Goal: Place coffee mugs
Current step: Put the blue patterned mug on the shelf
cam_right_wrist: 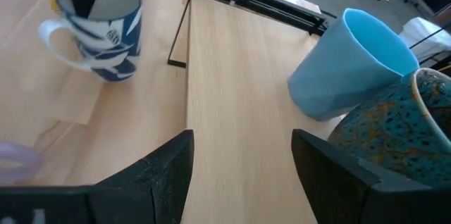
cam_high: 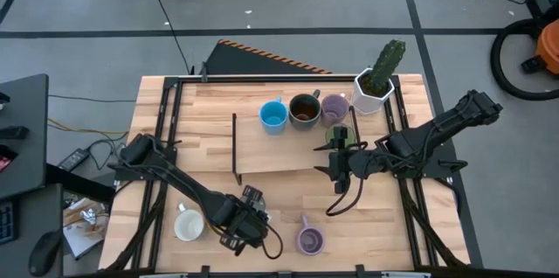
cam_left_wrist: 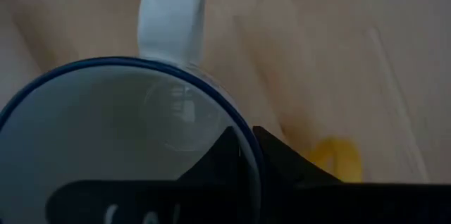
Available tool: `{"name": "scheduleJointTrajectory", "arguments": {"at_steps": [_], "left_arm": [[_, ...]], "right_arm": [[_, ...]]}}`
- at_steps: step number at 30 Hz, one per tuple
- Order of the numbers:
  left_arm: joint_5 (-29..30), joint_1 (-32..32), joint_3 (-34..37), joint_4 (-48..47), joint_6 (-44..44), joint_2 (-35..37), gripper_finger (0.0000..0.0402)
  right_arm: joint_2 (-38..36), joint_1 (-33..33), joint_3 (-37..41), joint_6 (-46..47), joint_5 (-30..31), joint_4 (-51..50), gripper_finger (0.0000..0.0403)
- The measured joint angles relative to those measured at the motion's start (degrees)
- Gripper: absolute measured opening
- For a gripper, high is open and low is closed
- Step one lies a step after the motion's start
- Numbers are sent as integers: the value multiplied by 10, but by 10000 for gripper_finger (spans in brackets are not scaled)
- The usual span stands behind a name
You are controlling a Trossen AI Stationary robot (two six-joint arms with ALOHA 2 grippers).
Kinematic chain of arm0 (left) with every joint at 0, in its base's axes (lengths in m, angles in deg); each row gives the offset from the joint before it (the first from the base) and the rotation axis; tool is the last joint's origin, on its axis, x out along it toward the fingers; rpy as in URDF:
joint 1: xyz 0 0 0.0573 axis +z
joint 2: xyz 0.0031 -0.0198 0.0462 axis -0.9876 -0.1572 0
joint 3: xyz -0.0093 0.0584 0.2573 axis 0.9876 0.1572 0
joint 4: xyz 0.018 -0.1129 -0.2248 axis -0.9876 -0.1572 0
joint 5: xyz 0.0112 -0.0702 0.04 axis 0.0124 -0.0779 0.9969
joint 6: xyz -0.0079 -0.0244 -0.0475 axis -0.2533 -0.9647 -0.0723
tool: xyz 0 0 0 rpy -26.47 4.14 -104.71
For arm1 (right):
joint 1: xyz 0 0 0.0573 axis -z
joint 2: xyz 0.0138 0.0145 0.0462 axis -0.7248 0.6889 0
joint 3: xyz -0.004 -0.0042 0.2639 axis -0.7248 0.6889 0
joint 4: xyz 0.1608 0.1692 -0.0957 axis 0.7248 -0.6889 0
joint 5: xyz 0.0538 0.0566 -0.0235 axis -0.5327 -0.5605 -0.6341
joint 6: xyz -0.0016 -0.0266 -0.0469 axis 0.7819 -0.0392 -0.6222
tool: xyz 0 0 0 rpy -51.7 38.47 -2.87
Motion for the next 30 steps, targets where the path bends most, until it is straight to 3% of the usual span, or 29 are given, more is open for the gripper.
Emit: {"name": "scheduleJointTrajectory", "arguments": {"at_steps": [7, 19, 30], "left_arm": [[-15, -1, 0, -10, 29, 82, 29], [-26, 0, 0, 12, 54, 198, 29], [-62, 41, 0, -5, 128, 217, 29]], "right_arm": [[1, -11, 1, 54, -5, -9, 245], [-3, -22, 1, 64, 1, -33, 245], [-37, -22, 1, 79, 16, -35, 245]]}}
